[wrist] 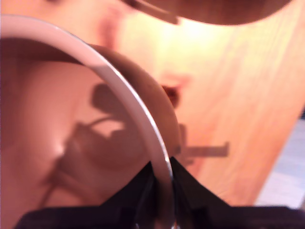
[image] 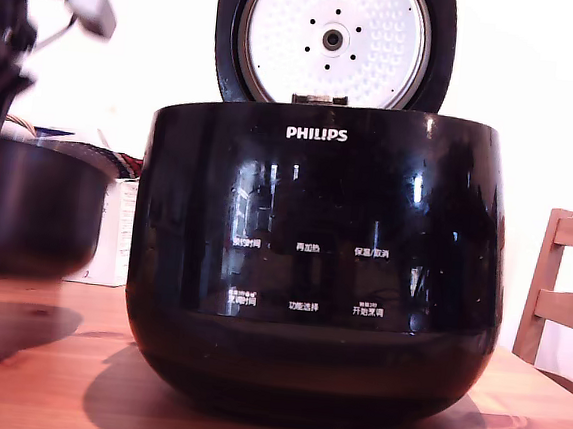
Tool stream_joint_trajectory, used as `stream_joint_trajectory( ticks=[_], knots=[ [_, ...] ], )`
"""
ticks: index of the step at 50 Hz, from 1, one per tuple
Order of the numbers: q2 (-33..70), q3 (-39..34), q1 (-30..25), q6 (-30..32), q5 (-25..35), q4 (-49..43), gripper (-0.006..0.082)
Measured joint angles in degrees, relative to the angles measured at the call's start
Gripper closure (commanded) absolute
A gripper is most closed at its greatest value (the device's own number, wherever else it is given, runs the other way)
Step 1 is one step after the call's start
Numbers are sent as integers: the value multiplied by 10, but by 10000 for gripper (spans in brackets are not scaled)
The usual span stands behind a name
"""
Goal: Pick up the metallic pot next to the rice cooker
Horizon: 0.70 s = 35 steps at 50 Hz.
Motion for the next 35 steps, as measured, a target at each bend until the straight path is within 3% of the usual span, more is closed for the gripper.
stream_joint_trajectory(
  ticks=[16,35],
  knots=[
    [-15,69,-41,-35,-25,-39,791],
    [-75,76,-98,-91,-59,-47,791]
  ],
)
